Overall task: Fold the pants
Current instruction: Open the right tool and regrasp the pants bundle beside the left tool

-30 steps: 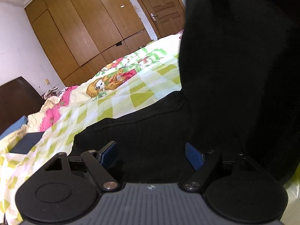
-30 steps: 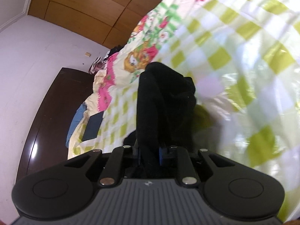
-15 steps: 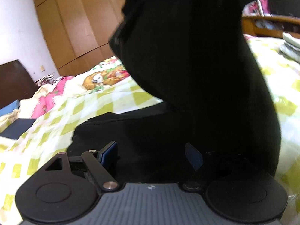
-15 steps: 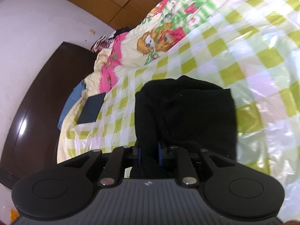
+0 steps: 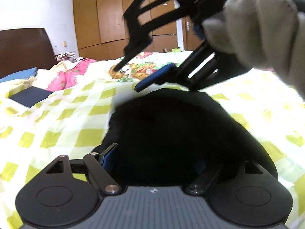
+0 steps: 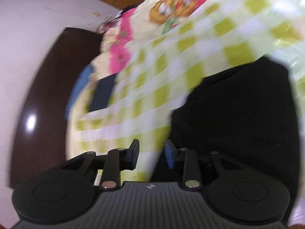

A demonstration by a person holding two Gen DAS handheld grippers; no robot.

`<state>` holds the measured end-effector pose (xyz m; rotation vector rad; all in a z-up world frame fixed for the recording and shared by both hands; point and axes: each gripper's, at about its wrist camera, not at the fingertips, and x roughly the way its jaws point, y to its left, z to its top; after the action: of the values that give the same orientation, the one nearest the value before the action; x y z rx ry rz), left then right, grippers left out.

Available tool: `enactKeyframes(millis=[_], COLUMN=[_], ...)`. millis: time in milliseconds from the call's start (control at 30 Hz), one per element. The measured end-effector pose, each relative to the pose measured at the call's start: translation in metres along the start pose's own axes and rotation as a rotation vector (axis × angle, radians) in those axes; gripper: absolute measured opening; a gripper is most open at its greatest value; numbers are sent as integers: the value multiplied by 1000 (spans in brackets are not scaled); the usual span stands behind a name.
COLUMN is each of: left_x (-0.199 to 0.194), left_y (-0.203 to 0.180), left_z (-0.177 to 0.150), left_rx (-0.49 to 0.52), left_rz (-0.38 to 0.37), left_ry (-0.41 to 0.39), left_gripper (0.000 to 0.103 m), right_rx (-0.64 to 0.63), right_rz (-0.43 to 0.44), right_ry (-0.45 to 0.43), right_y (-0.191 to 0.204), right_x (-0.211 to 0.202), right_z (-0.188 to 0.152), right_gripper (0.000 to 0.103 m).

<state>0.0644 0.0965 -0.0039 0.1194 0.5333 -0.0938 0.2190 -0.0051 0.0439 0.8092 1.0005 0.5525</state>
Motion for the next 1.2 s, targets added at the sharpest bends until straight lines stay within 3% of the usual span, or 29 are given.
enactKeyframes(millis=[133, 267, 400, 500, 600, 733, 867, 933, 1000, 1067, 1133, 1200], left_x=[-15, -21, -28, -30, -38, -50, -49, -40, -22, 2, 19, 21], left_y=[9, 20, 29, 38, 48, 50, 55, 53, 48, 46, 43, 42], left_z=[-3, 1, -3, -11, -7, 8, 29, 34, 33, 26, 14, 4], left_rx=[-16, -9, 21, 57, 19, 40, 10, 9, 42, 70, 132, 197], left_rz=[-3, 17, 91, 185, 210, 232, 192, 182, 187, 194, 235, 285], left_ry=[-9, 17, 50, 98, 104, 52, 6, 4, 37, 125, 203, 229], left_gripper=[91, 91, 92, 92, 92, 92, 92, 92, 92, 93, 95, 95], right_rx=[-114, -235, -427, -492, -578, -603, -635, -676, -772, -847, -866, -870], right_rz=[-45, -161, -296, -299, -274, -235, -249, -210, -196, -237, -243, -199], right_ry=[-85, -126, -76, 0, 36, 53, 35, 50, 82, 148, 195, 206], right_y=[8, 1, 0, -3, -4, -17, -31, -29, -23, -24, -28, -23], right_x=[-24, -40, -28, -15, -12, -24, -47, -59, -59, -40, -26, -24], right_z=[13, 36, 48, 44, 24, -17, -59, -81, -106, -125, -130, -127], right_gripper=[32, 33, 34, 34, 34, 37, 40, 40, 41, 47, 51, 53])
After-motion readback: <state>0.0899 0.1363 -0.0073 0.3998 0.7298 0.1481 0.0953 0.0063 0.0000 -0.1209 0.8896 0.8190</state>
